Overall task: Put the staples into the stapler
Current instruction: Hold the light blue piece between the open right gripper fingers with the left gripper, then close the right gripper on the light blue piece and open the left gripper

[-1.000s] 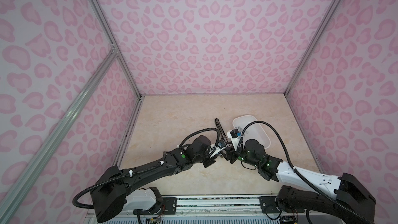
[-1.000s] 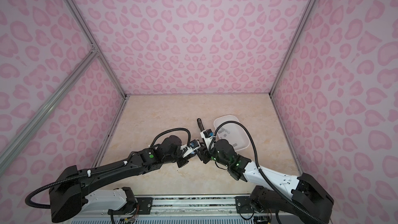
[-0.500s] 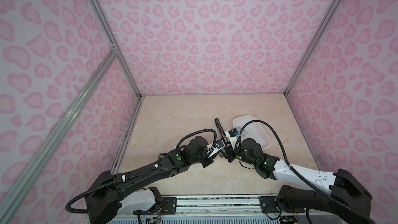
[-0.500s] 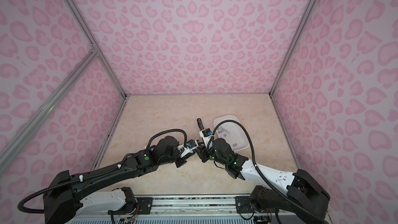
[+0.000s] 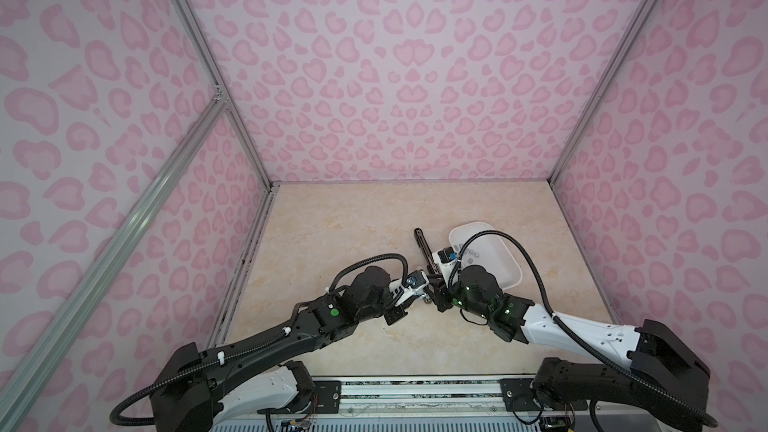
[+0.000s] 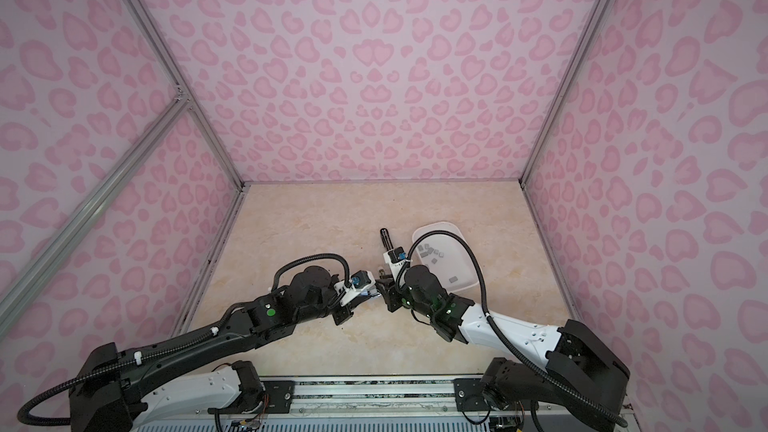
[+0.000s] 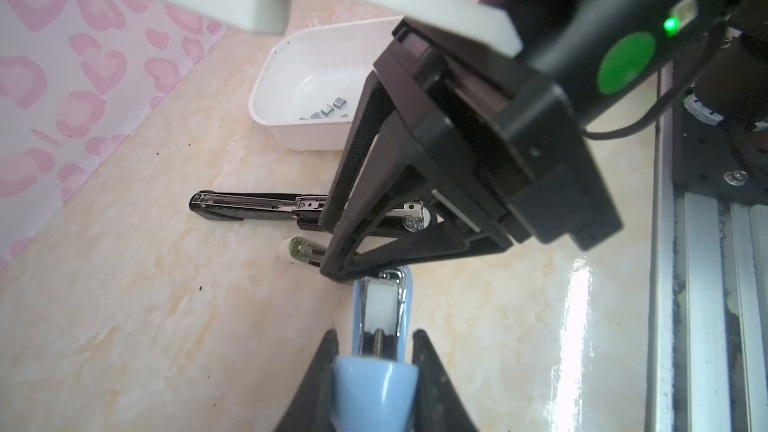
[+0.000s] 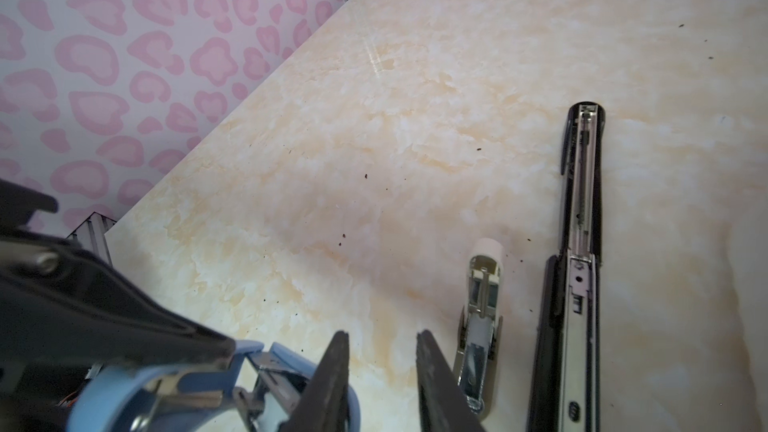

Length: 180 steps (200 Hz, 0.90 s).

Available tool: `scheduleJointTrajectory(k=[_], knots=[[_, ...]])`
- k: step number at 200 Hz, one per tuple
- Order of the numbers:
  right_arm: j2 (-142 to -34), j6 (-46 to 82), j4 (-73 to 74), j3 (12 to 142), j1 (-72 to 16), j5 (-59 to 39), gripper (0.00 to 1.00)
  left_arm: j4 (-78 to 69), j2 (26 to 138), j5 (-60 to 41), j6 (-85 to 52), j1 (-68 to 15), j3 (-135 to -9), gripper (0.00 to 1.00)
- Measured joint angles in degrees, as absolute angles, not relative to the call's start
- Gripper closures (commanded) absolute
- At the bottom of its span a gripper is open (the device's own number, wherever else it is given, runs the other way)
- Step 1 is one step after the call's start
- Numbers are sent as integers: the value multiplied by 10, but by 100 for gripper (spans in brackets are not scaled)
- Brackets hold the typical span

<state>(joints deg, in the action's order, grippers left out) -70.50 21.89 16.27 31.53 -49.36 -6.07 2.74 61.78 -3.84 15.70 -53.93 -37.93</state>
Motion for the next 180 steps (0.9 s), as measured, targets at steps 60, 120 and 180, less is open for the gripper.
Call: scheduleJointTrajectory(k=[60, 120, 180], knots=[[-726, 219, 154, 324, -503, -76, 72, -20, 550, -89, 140, -501, -334, 96], [-734, 212, 152, 328, -522, -100, 71, -72, 517, -141, 125, -487, -305, 96], [-661, 189, 148, 292, -521, -63, 46, -121, 504, -211, 102, -451, -282, 96]])
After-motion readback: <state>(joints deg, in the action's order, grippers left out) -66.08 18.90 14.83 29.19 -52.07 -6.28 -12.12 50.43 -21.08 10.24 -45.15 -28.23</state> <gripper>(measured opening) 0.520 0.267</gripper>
